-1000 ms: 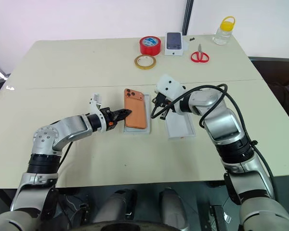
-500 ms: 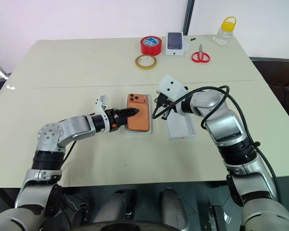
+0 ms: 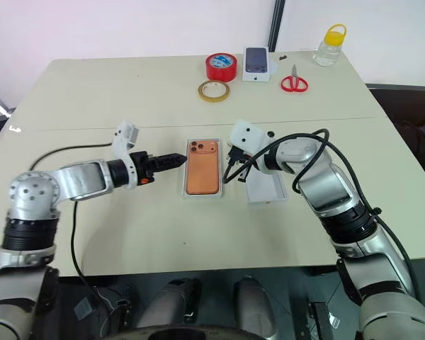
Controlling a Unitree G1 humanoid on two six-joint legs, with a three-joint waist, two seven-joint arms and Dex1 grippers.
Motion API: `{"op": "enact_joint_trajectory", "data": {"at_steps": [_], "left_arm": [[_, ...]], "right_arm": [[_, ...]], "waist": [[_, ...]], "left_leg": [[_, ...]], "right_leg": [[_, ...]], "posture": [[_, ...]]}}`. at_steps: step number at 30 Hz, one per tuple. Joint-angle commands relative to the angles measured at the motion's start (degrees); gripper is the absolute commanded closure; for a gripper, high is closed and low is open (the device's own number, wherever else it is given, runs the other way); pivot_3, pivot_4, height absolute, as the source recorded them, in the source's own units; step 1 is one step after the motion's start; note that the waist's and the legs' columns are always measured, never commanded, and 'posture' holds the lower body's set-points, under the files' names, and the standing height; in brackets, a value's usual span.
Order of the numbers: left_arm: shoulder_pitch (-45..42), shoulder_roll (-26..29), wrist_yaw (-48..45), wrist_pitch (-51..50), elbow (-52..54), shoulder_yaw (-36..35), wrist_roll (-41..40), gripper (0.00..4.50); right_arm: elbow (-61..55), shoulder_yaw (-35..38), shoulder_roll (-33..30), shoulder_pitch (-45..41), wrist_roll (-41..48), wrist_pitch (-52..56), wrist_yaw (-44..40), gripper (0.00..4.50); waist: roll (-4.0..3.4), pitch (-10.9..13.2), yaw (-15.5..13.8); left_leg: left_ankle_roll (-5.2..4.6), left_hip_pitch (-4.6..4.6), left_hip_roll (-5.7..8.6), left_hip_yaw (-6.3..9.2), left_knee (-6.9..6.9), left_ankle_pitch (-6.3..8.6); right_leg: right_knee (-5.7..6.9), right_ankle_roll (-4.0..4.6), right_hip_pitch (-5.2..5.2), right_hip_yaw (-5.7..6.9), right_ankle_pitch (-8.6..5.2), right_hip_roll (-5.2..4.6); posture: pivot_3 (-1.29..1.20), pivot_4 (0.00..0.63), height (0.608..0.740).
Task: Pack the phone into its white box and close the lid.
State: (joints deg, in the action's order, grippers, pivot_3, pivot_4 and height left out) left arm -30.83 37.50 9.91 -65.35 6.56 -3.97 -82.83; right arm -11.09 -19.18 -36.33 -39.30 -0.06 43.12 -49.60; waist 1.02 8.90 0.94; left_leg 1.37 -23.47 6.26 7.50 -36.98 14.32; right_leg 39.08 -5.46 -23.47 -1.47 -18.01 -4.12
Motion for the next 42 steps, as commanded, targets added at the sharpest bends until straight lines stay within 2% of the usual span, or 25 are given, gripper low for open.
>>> {"op": "enact_joint_trajectory", "data": {"at_steps": [1, 4, 11, 17, 23, 34, 42], "left_arm": [[-0.48, 4.45, -7.58, 2.05, 2.63, 4.23, 13.29, 1.64], [-1.96, 5.88, -13.54, 6.21, 1.55, 10.12, 25.46, 3.14], [-6.83, 1.42, -25.67, 14.92, -5.70, 21.74, 46.08, 3.14], [-9.36, -4.38, -34.51, 17.03, -10.73, 26.47, 54.59, 3.14], [-8.40, -8.30, -39.70, 14.80, -7.15, 25.42, 55.88, 3.14], [-6.70, -16.05, -42.68, 6.85, 2.14, 27.67, 56.18, 3.14], [-6.67, -18.16, -43.72, 4.60, 3.01, 27.60, 57.51, 3.14]], "right_arm": [[-0.07, -2.89, -0.15, -0.67, -2.79, -1.17, 0.66, 4.50], [1.94, -5.04, -0.06, -1.19, -5.21, -2.85, 1.30, 4.50], [8.40, -8.99, 3.67, -2.44, -9.16, -6.00, 2.73, 4.50], [15.60, -10.34, 7.90, -4.48, -12.01, -9.12, 3.75, 4.50], [11.51, -9.88, 7.79, -3.13, -12.41, -8.52, 0.67, 4.50], [-9.04, -7.54, -1.08, 7.38, -11.64, 1.69, -4.50, 4.50], [-13.87, -6.26, -4.66, 11.20, -11.88, 6.31, -3.98, 4.50]], "waist": [[0.00, 0.00, -0.08], [-0.02, 0.02, -0.26], [0.02, 0.05, -0.22], [0.01, 0.05, 0.07], [0.01, 0.05, -0.16], [0.01, 0.05, -0.42], [0.02, 0.05, -0.43]], "left_leg": [[0.00, 0.00, 0.00, 0.00, 0.00, 0.00], [0.00, 0.00, 0.03, -0.01, 0.00, 0.00], [0.00, -0.03, 0.03, 0.01, 0.01, 0.00], [0.00, -0.02, 0.02, 0.02, 0.01, 0.00], [-0.01, -0.02, 0.03, 0.03, -0.03, 0.00], [-0.04, -0.04, 0.10, 0.11, -0.08, 0.02], [-0.05, -0.03, 0.09, 0.11, -0.09, 0.03]], "right_leg": [[-0.01, 0.00, 0.00, 0.00, 0.00, 0.00], [-0.03, 0.00, 0.02, 0.01, 0.00, -0.01], [-0.09, 0.00, 0.03, 0.04, 0.00, -0.03], [-0.03, 0.00, 0.01, 0.04, 0.00, 0.00], [-0.03, -0.01, 0.04, 0.05, 0.00, -0.01], [-0.06, -0.04, 0.10, 0.10, -0.01, -0.07], [-0.06, -0.04, 0.12, 0.11, -0.01, -0.07]], "posture": [[0.00, 0.150, 0.740], [0.00, 0.150, 0.740], [0.00, 0.150, 0.740], [0.00, 0.150, 0.740], [0.00, 0.150, 0.740], [0.00, 0.150, 0.740], [0.00, 0.150, 0.740]]}}
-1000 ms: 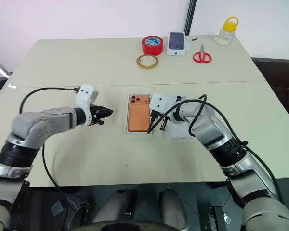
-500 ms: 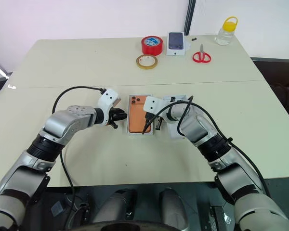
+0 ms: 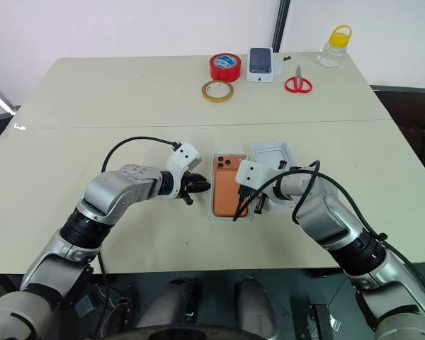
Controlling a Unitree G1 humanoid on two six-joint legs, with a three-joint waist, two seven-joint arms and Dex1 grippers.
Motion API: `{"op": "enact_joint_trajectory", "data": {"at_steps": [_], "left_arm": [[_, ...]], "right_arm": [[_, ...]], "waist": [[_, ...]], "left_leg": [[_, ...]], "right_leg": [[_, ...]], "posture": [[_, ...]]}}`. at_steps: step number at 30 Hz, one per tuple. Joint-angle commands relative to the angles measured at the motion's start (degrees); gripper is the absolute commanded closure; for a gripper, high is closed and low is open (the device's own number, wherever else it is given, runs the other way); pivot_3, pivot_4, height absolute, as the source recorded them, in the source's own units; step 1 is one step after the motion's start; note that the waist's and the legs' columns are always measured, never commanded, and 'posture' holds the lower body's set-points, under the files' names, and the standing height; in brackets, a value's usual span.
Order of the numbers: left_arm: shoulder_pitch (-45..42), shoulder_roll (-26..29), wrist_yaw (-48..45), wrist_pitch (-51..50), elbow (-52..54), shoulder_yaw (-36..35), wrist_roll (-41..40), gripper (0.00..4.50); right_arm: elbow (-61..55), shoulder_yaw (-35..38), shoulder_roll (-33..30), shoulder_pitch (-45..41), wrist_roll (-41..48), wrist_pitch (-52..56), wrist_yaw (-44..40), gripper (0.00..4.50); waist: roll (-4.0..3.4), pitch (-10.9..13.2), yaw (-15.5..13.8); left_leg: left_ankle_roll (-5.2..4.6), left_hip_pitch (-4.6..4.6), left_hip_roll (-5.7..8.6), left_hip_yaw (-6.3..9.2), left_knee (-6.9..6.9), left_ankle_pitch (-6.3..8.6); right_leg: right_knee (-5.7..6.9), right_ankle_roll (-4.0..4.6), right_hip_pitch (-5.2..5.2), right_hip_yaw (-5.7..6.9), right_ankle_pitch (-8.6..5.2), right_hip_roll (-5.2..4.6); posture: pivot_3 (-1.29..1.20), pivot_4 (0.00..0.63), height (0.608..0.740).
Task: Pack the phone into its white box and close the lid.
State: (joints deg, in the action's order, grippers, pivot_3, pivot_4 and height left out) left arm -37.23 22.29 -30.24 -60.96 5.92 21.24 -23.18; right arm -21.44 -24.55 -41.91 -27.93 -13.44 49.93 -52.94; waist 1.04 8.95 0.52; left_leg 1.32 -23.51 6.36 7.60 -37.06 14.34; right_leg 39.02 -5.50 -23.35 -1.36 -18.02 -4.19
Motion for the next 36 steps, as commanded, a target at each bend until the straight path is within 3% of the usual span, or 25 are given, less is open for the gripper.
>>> {"op": "enact_joint_trajectory", "data": {"at_steps": [1, 13, 21, 24, 28, 31, 36], "left_arm": [[-0.33, -2.91, -3.81, 0.08, 3.65, 2.32, -2.01, 3.14], [0.82, -0.44, -4.49, -0.86, 3.80, 0.12, -0.47, 3.14], [2.53, 3.63, -6.34, 3.41, 2.55, -5.07, 0.14, 3.14], [3.88, 5.21, -8.56, 8.53, 2.25, -8.41, -0.22, 3.18], [7.06, 7.46, -12.89, 16.85, 3.26, -12.06, -0.58, 3.18], [10.65, 10.15, -16.97, 24.81, 5.55, -11.25, 1.57, 3.18], [15.02, 12.21, -21.76, 32.61, 8.23, -10.17, 2.84, 3.18]], "right_arm": [[-3.38, -0.73, 0.81, -0.22, 1.55, -0.42, -0.59, 4.50], [-0.69, 1.29, -1.76, -0.31, 1.72, -2.23, -0.87, 4.50], [-3.10, 8.25, -6.20, 0.30, 6.84, -1.07, -3.85, 4.50], [-2.97, 11.00, -8.40, -1.01, 8.85, -0.01, -5.08, 3.61], [-2.86, 14.67, -8.24, -2.79, 12.66, 6.34, -4.72, 1.63], [0.22, 18.13, -2.57, -6.56, 15.83, 19.24, -0.77, 0.18], [4.43, 21.40, 2.22, -9.70, 18.69, 31.82, 4.61, 0.18]], "waist": [[0.00, 0.00, 0.00], [0.00, 0.00, 0.01], [0.02, 0.02, 0.24], [0.01, 0.02, 0.20], [0.00, 0.02, 0.19], [0.00, 0.02, 0.26], [-0.04, 0.05, -0.25]], "left_leg": [[0.00, 0.00, 0.00, 0.00, 0.00, 0.00], [0.00, 0.00, 0.00, 0.00, -0.01, 0.00], [0.00, 0.00, -0.02, 0.00, 0.00, 0.00], [0.01, 0.01, -0.07, 0.00, 0.01, 0.00], [0.00, 0.01, -0.06, -0.02, 0.00, 0.00], [0.00, 0.01, -0.09, -0.02, 0.02, 0.00], [0.00, 0.00, -0.07, -0.02, 0.04, 0.00]], "right_leg": [[0.00, 0.00, 0.00, 0.00, 0.00, 0.00], [0.00, 0.00, 0.01, 0.01, 0.00, 0.00], [0.00, 0.00, -0.01, 0.00, 0.00, 0.01], [0.02, 0.01, -0.02, 0.01, 0.00, 0.04], [0.00, 0.01, -0.01, 0.00, 0.00, 0.03], [0.00, 0.02, -0.01, 0.00, 0.01, 0.03], [-0.05, 0.04, -0.01, 0.02, 0.02, 0.00]], "posture": [[0.00, 0.150, 0.740], [0.00, 0.150, 0.740], [0.00, 0.150, 0.740], [0.00, 0.150, 0.740], [0.00, 0.150, 0.740], [0.00, 0.150, 0.740], [0.00, 0.150, 0.740]]}}
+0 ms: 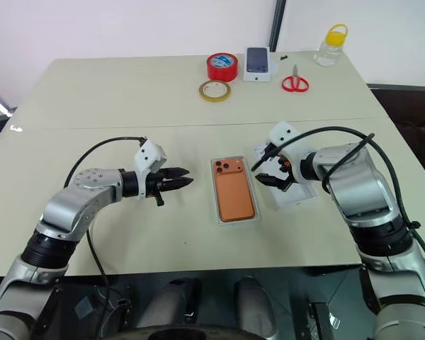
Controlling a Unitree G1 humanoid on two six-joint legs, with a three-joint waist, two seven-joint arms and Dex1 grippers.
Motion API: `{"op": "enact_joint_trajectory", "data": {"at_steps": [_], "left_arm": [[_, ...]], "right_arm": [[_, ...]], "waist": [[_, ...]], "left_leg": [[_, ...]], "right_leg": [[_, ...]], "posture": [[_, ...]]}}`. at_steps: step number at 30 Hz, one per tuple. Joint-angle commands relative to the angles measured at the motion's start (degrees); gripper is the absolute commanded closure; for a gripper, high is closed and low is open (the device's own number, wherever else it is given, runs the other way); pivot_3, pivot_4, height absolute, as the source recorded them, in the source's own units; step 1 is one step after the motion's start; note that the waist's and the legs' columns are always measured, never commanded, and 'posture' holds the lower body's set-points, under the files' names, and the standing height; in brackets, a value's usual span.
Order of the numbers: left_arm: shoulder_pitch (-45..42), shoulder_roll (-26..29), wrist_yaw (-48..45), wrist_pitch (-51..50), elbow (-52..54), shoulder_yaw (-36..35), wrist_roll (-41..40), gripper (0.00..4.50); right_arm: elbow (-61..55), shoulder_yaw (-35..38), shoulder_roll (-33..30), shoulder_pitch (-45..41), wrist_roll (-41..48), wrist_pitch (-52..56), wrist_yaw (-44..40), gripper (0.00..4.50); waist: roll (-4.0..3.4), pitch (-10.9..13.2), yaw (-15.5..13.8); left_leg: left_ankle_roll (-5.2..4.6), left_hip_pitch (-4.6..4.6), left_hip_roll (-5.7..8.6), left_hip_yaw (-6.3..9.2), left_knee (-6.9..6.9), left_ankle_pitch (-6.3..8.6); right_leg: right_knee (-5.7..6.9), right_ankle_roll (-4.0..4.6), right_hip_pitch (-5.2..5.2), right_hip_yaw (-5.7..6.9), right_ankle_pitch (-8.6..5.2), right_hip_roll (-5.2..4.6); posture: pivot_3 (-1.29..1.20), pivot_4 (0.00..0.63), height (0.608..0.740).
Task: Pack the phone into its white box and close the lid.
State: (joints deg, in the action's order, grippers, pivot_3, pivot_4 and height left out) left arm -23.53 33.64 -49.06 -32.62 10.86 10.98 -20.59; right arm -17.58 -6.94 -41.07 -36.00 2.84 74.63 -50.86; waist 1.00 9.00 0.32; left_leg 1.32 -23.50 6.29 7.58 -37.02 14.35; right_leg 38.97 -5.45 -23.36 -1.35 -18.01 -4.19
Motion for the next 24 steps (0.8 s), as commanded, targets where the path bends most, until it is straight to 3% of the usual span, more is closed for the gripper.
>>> {"op": "enact_joint_trajectory", "data": {"at_steps": [1, 13, 16, 22, 23, 24], "left_arm": [[1.95, 1.02, -3.66, 4.85, 3.85, 0.09, 0.07, 3.18], [6.35, 3.44, -9.90, 6.48, 7.56, -0.41, -1.20, 3.18], [6.92, 3.68, -10.35, 6.78, 7.92, -0.48, -0.96, 3.18], [7.29, 3.41, -9.89, 7.38, 7.77, -0.40, -0.28, 3.18], [7.51, 3.39, -9.71, 7.44, 7.88, -0.56, -0.28, 3.18], [7.75, 3.38, -9.54, 7.50, 8.01, -0.74, -0.32, 3.18]], "right_arm": [[0.85, 4.34, 2.06, -1.95, 3.25, 9.35, 3.34, 0.18], [2.01, 2.09, 5.44, -2.87, 8.28, 17.53, 13.28, 0.18], [2.25, 1.12, 5.99, -3.11, 9.79, 17.87, 14.89, 0.98], [2.92, 0.81, 6.92, -3.15, 12.57, 17.87, 18.54, 4.12], [3.31, 1.45, 7.19, -3.47, 12.85, 17.87, 19.53, 4.45], [3.81, 2.26, 7.42, -3.89, 13.20, 17.87, 20.46, 4.45]], "waist": [[0.00, 0.00, -0.19], [-0.07, 0.03, 0.56], [-0.09, 0.03, 0.53], [-0.08, 0.03, 0.42], [-0.08, 0.03, 0.50], [-0.08, 0.03, 0.62]], "left_leg": [[-0.03, -0.01, 0.03, -0.01, 0.01, 0.02], [-0.07, -0.01, 0.01, -0.02, 0.02, 0.04], [-0.07, -0.01, 0.01, -0.02, 0.02, 0.03], [-0.07, -0.01, 0.02, -0.02, 0.02, 0.04], [-0.07, -0.01, 0.01, -0.02, 0.02, 0.04], [-0.08, -0.01, 0.01, -0.02, 0.01, 0.04]], "right_leg": [[-0.04, 0.00, 0.01, -0.01, 0.00, -0.03], [0.01, 0.00, -0.02, -0.01, 0.00, -0.01], [0.02, 0.00, -0.02, -0.01, 0.00, -0.01], [0.02, 0.00, -0.01, -0.01, 0.00, -0.02], [0.02, 0.00, -0.01, -0.01, 0.00, -0.02], [0.02, 0.00, -0.01, -0.01, 0.00, -0.01]], "posture": [[0.00, 0.150, 0.740], [0.00, 0.150, 0.740], [0.00, 0.150, 0.740], [0.00, 0.150, 0.740], [0.00, 0.150, 0.740], [0.00, 0.150, 0.740]]}}
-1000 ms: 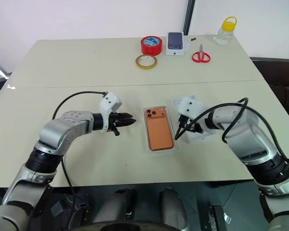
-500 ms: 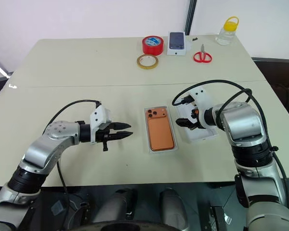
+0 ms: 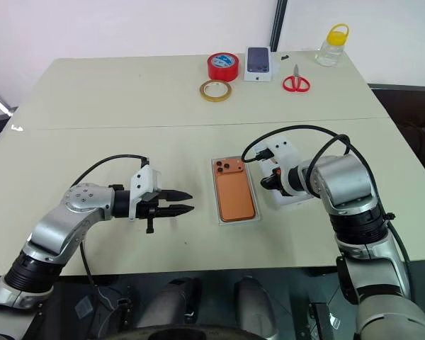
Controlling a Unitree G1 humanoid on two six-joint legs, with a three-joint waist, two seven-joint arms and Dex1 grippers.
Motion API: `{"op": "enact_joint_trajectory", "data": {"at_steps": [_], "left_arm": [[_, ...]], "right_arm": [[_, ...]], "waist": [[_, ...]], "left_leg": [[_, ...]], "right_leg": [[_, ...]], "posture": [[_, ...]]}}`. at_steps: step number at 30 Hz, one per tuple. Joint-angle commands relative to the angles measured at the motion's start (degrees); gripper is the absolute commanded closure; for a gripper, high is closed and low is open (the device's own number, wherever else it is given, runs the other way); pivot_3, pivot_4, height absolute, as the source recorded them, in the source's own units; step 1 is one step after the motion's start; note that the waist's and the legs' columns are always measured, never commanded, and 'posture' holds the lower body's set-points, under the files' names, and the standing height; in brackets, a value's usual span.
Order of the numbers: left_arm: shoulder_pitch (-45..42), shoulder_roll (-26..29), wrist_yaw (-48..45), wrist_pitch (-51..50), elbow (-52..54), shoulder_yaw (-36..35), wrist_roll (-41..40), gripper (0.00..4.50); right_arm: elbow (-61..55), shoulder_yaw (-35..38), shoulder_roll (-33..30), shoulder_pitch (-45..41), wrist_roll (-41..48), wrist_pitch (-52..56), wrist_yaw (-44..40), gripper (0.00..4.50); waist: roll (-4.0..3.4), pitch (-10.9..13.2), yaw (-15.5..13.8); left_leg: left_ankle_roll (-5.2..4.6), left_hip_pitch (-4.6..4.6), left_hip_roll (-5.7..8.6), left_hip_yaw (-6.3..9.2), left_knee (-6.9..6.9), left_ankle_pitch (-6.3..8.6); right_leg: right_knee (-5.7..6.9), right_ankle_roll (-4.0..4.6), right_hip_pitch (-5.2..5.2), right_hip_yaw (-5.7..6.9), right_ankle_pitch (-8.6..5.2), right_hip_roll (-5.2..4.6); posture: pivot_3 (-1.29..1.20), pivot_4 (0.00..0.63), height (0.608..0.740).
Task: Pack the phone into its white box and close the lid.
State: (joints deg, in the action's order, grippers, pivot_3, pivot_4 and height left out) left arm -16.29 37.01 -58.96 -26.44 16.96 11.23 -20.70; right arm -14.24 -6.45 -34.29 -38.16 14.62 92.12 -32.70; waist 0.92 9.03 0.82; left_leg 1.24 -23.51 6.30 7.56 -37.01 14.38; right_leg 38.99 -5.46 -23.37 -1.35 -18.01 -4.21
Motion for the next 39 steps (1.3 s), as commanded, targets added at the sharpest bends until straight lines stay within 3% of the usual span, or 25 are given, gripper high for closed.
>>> {"op": "enact_joint_trajectory", "data": {"at_steps": [1, 6, 10, 14, 18, 19, 21, 28, 32, 35, 37, 39], "left_arm": [[0.75, 0.02, 0.56, 1.34, 2.02, -1.24, -0.28, 3.18], [1.69, 0.10, 2.65, 1.13, 0.59, -5.61, -1.71, 3.18], [0.65, -0.82, 6.58, 0.50, -3.95, -11.76, -3.30, 3.18], [-1.86, -1.95, 10.70, 0.56, -8.59, -16.93, -4.01, 3.18], [-4.38, -1.56, 11.81, 0.58, -11.39, -19.53, -4.61, 3.18], [-4.56, -1.32, 11.63, 0.68, -11.41, -19.30, -4.35, 3.18], [-4.78, -0.91, 11.25, 0.79, -11.21, -18.55, -3.75, 3.18], [-4.71, -0.91, 10.84, 0.24, -8.35, -15.17, -3.23, 3.18], [-4.37, -1.43, 10.15, -0.46, -6.51, -12.14, -3.21, 3.18], [-4.08, -1.75, 8.58, -0.67, -5.50, -8.99, -2.99, 3.18], [-4.00, -1.78, 7.77, -0.71, -5.39, -7.67, -2.90, 3.18], [-4.54, -2.61, 7.28, -0.71, -5.65, -5.94, -2.72, 3.18]], "right_arm": [[0.98, 2.68, 0.83, -2.28, 1.74, 0.38, 3.15, 4.45], [4.31, 11.51, 2.56, -8.66, 4.13, 0.38, 6.32, 4.45], [7.96, 22.62, 7.42, -13.68, 16.46, 0.38, 7.42, 4.45], [9.94, 27.15, 13.37, -13.00, 39.14, 0.38, 17.50, 4.45], [15.58, 29.74, 23.10, -10.92, 65.99, 0.38, 38.99, 4.45], [15.32, 24.35, 22.05, -8.20, 80.14, -7.12, 49.18, 4.45], [13.25, 17.16, 22.29, -4.02, 95.72, -16.56, 61.82, 4.45], [1.81, 12.50, 38.55, 9.61, 98.38, -31.12, 86.69, 4.45], [-0.13, 13.31, 40.99, 12.74, 98.38, -33.87, 95.50, 4.45], [0.12, 15.21, 39.73, 11.48, 98.38, -34.05, 97.06, 3.54], [0.66, 16.56, 38.22, 9.58, 98.38, -33.36, 95.81, 2.57], [2.81, 17.66, 32.80, 6.19, 98.38, -30.43, 91.39, 1.54]], "waist": [[0.00, 0.00, 0.15], [-0.05, 0.03, 0.15], [-0.07, 0.04, 0.17], [-0.07, 0.04, 0.17], [-0.07, 0.04, 0.46], [-0.08, 0.04, 0.48], [-0.09, 0.05, 0.40], [-0.11, 0.04, 1.68], [-0.14, 0.03, 1.79], [-0.17, 0.04, 1.77], [-0.18, 0.04, 1.79], [-0.23, 0.07, 1.79]], "left_leg": [[0.00, 0.01, 0.00, 0.00, 0.00, 0.00], [0.00, 0.02, -0.01, -0.01, 0.00, 0.00], [0.00, 0.02, -0.04, -0.02, 0.04, 0.00], [-0.02, 0.02, -0.05, -0.01, 0.02, 0.01], [0.01, 0.02, -0.08, -0.01, 0.02, -0.02], [0.01, 0.02, -0.08, -0.02, 0.02, -0.02], [0.02, 0.01, -0.06, -0.02, 0.00, -0.04], [-0.01, 0.01, -0.07, -0.02, 0.00, -0.03], [0.00, 0.03, -0.07, -0.02, 0.00, -0.03], [0.00, 0.06, -0.08, -0.02, 0.02, -0.03], [-0.01, 0.06, -0.07, -0.03, 0.01, -0.03], [-0.02, 0.06, -0.08, -0.03, 0.02, -0.02]], "right_leg": [[0.00, 0.00, 0.00, -0.01, 0.00, 0.00], [0.03, 0.00, -0.02, -0.02, 0.00, 0.01], [0.05, 0.00, -0.04, -0.02, 0.00, 0.06], [0.05, 0.00, -0.02, -0.01, 0.00, 0.06], [0.11, 0.00, -0.06, -0.01, 0.00, 0.07], [0.12, 0.00, -0.06, -0.02, 0.00, 0.06], [0.11, 0.00, -0.04, -0.02, 0.00, 0.04], [0.20, 0.00, -0.08, -0.04, 0.00, 0.07], [0.22, 0.00, -0.09, -0.06, 0.00, 0.11], [0.22, 0.00, -0.08, -0.06, 0.00, 0.11], [0.21, 0.00, -0.07, -0.07, 0.00, 0.12], [0.21, 0.00, -0.07, -0.07, 0.00, 0.13]], "posture": [[0.00, 0.150, 0.740], [0.00, 0.150, 0.740], [0.00, 0.150, 0.740], [0.00, 0.150, 0.740], [0.00, 0.150, 0.740], [0.00, 0.150, 0.740], [0.00, 0.150, 0.740], [0.00, 0.150, 0.740], [0.00, 0.150, 0.740], [0.00, 0.150, 0.740], [0.00, 0.150, 0.740], [0.00, 0.150, 0.740]]}}
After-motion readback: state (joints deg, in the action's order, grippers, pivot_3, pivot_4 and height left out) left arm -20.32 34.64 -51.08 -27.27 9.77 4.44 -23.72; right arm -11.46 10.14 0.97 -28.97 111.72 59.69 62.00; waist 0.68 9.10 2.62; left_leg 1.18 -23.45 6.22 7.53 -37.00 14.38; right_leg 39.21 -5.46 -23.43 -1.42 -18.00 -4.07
